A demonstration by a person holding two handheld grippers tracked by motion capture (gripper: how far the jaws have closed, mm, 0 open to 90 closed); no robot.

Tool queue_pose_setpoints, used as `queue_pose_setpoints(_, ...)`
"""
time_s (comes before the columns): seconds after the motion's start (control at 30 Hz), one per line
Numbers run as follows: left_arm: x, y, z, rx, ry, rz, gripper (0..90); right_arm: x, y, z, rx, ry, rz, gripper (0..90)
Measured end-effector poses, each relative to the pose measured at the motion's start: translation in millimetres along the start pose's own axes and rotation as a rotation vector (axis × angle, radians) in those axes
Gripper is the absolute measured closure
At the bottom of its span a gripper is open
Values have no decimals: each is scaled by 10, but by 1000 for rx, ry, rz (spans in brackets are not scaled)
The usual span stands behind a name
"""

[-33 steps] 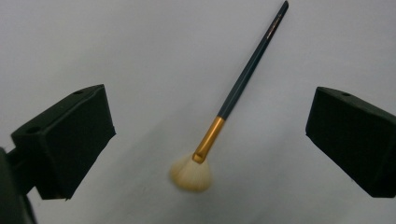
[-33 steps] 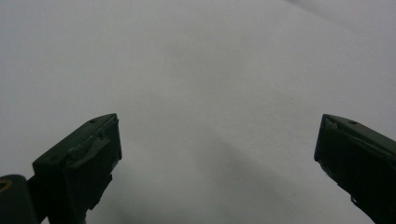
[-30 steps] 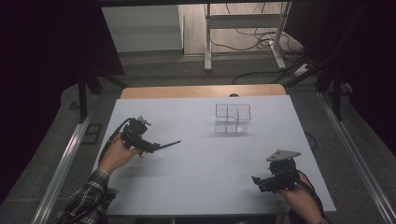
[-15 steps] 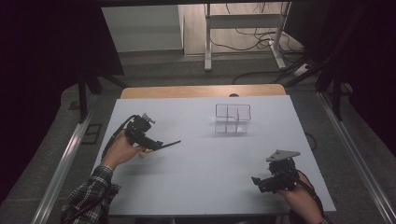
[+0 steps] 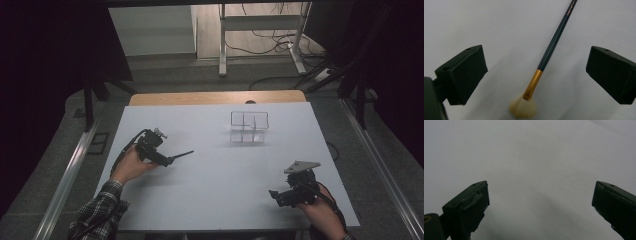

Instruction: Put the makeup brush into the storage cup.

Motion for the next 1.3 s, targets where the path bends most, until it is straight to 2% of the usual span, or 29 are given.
queue_pose_setpoints(0.17, 65, -103, -22, 3, -29, 33, 24, 3, -3, 2, -1, 5, 3, 13)
queue_pose_setpoints(0.37, 86, -150, -31, 6, -28, 39, 29, 5, -4, 7, -4, 8, 6, 15)
queue_pose_setpoints(0.47, 125, -224, -42, 1, -25, 59, 46, 5, -6, 11, -8, 9, 7, 16)
queue_pose_setpoints(0.53, 140, -226, -31, 27, -16, 55, 53, 5, -6, 13, -8, 10, 6, 16)
queue_pose_setpoints(0.77, 151, -202, -32, 41, -18, 45, 110, 7, -9, 18, -12, 14, 8, 17)
queue_pose_setpoints(0.87, 158, -162, -25, 42, -18, 46, 260, 9, -12, 23, -13, 17, 11, 20)
queue_pose_setpoints(0.9, 160, -148, -22, 40, -15, 43, 260, 9, -12, 23, -13, 17, 11, 20)
queue_pose_setpoints(0.93, 164, -134, -16, 40, -18, 43, 311, 9, -13, 24, -14, 18, 12, 21)
queue_pose_setpoints(0.97, 169, -111, -9, 41, -17, 40, 436, 12, -14, 29, -17, 19, 15, 22)
queue_pose_setpoints(1.03, 176, -94, -13, 46, -25, 47, 558, 12, -17, 33, -19, 25, 16, 24)
queue_pose_setpoints(1.13, 172, -87, -81, 70, -61, 76, 779, 14, -19, 40, -20, 30, 19, 27)
queue_pose_setpoints(1.17, 168, -88, -95, 55, -77, 87, 835, 15, -20, 41, -21, 32, 20, 28)
queue_pose_setpoints(1.3, 162, -87, -101, 44, -88, 94, 839, 16, -22, 44, -25, 34, 22, 29)
Point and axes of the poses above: each handheld gripper's, and its own axes: y roughly backward along the jaws, x roughly out of its underside, z roughly to its left, the point moved 9 cm from there along -y, roughly forward along the jaws, and after that the axes turned 4 degrees about x, right-handed, at the moved point
